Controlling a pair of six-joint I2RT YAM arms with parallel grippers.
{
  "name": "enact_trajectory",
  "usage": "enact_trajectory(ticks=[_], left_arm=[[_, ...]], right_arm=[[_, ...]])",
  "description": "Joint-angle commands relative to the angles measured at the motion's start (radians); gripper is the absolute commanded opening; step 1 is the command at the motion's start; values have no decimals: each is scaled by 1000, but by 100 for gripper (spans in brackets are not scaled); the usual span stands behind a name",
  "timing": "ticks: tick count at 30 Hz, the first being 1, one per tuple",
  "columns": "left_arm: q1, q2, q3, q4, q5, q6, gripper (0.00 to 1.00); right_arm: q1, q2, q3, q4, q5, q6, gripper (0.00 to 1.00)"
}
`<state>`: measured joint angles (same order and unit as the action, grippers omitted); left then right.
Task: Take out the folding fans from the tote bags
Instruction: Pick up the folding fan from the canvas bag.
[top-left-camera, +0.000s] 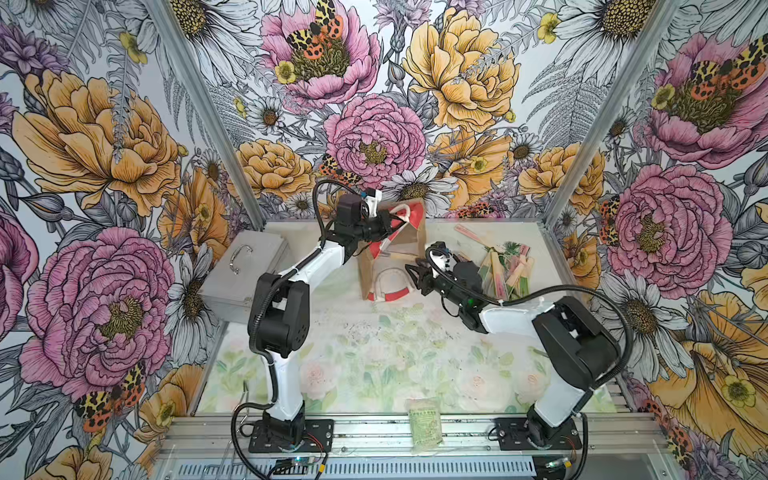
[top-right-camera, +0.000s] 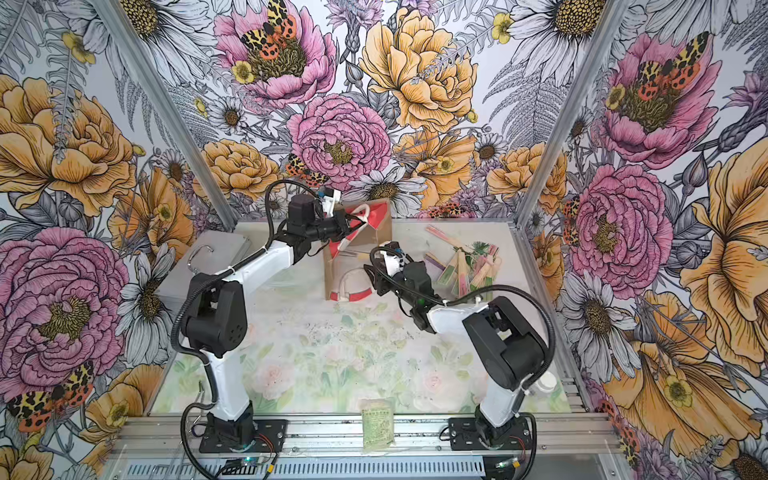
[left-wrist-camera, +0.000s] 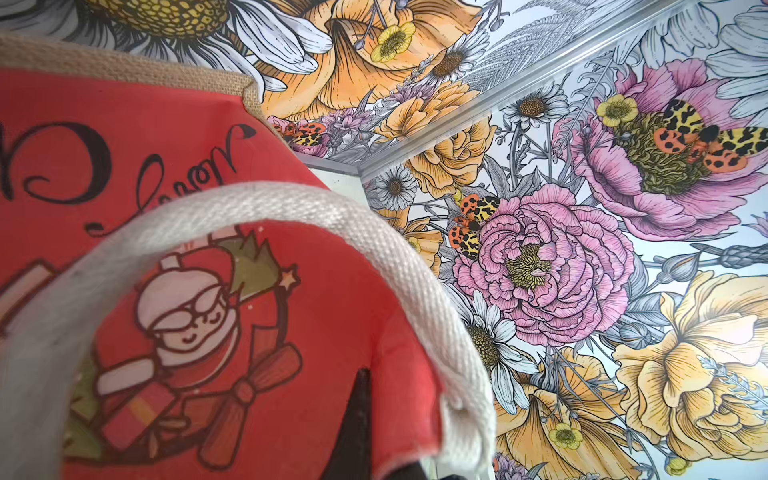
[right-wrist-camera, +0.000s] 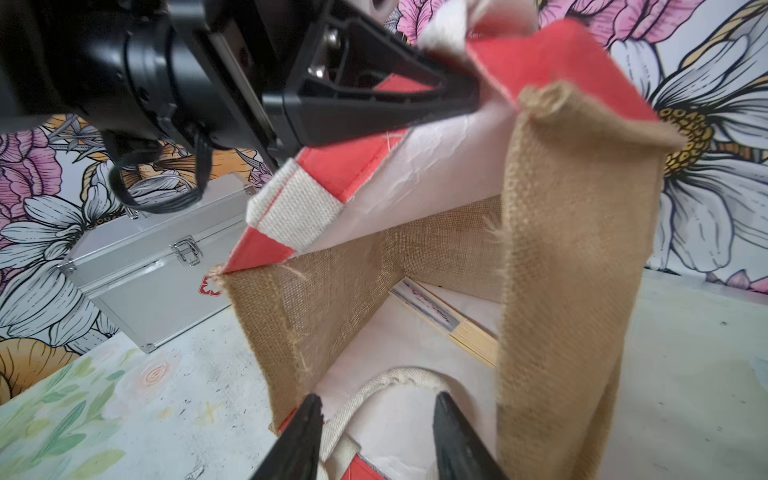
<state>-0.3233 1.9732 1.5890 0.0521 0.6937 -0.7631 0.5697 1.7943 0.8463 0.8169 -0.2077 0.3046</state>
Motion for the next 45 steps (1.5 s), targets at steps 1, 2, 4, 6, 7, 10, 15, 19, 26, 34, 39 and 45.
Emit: enact_trajectory(ticks=[1, 2, 4, 6, 7, 10, 15, 19, 26, 34, 39, 45], left_arm=[[-3, 18, 37, 17, -10, -21, 0], [-3, 19, 42, 17, -10, -22, 0], [-4, 26, 53, 17, -7, -27, 0], [-5, 32, 63, 17, -6, -28, 0], [-7, 33, 66, 17, -8, -30, 0], [-11, 40, 75, 17, -4, -33, 0], [-22, 41, 80, 17, 5, -38, 0], [-33, 38, 82, 17, 5, -38, 0], [-40, 38, 101, 18, 19, -41, 0], [-44, 21, 88, 35, 35, -50, 0], [-45, 19, 77, 55, 43, -58, 0], [-55, 9, 50, 119, 92, -64, 0]], right_arm=[[21, 69, 67, 138, 66, 78, 43], [23, 91, 86, 144, 66, 85, 42], [33, 125, 115, 147, 82, 91, 41], [43, 156, 140, 140, 114, 96, 41], [48, 168, 146, 141, 127, 100, 40], [58, 201, 164, 142, 139, 113, 40], [59, 265, 253, 39, 172, 154, 38], [59, 300, 305, -25, 226, 171, 35], [52, 374, 389, -107, 251, 234, 32], [-4, 432, 498, -283, 145, 480, 32], [-51, 475, 516, -270, 65, 648, 32], [-97, 505, 546, -210, 15, 764, 34]])
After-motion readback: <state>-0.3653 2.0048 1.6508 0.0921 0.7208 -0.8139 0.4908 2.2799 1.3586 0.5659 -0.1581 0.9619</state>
